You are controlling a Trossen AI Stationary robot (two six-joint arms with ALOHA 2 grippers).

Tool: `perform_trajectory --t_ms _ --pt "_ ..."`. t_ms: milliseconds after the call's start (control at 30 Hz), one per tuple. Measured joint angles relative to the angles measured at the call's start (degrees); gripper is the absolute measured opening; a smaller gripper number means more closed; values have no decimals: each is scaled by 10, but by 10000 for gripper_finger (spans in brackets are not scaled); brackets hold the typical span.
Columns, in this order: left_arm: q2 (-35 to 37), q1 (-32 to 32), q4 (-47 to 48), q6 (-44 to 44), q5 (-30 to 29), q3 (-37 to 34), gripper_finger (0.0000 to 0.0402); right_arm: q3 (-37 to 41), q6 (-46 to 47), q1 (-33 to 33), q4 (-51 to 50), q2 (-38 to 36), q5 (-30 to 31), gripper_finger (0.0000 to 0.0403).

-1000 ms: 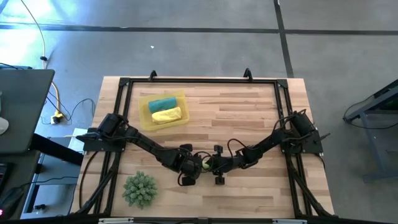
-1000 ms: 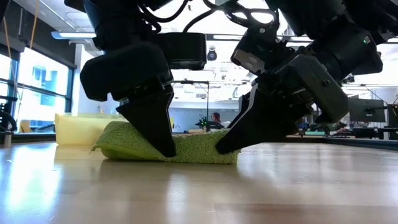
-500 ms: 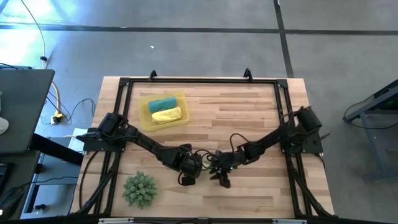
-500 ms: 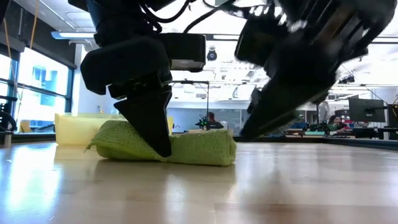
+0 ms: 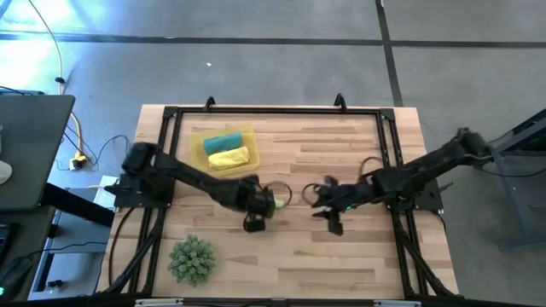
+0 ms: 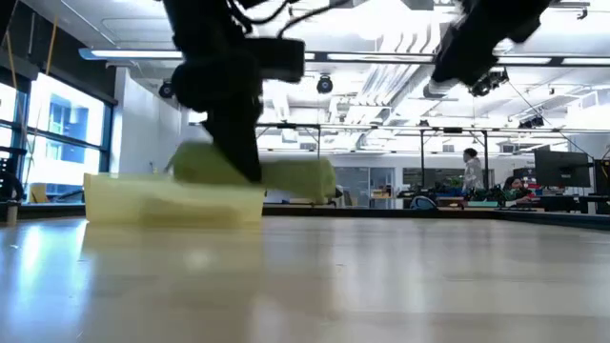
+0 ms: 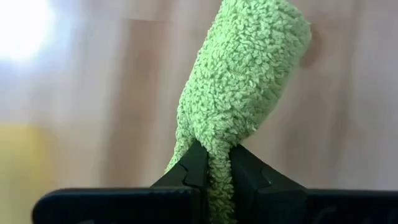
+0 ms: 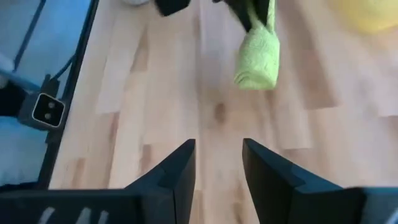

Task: Roll microfiber towels into tight, uniform cylinder then place into a basket
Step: Put the green microfiber towel into the yellow bin

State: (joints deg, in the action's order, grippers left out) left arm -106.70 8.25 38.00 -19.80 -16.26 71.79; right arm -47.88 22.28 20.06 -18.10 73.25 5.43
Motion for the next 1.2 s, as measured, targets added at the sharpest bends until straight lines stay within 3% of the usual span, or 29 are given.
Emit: perform_trajectory --t_ms 300,467,833,1200 --pt "146 -104 130 50 -74 1 23 0 -13 2 -169 -191 78 122" --pt "203 -169 172 66 -109 -20 23 0 8 6 -202 -259 145 122" --pt "232 -280 -26 91 -73 -207 23 0 0 18 -212 -253 167 122" --pt "232 -327 -71 95 -97 -284 30 0 13 18 -219 -247 166 122"
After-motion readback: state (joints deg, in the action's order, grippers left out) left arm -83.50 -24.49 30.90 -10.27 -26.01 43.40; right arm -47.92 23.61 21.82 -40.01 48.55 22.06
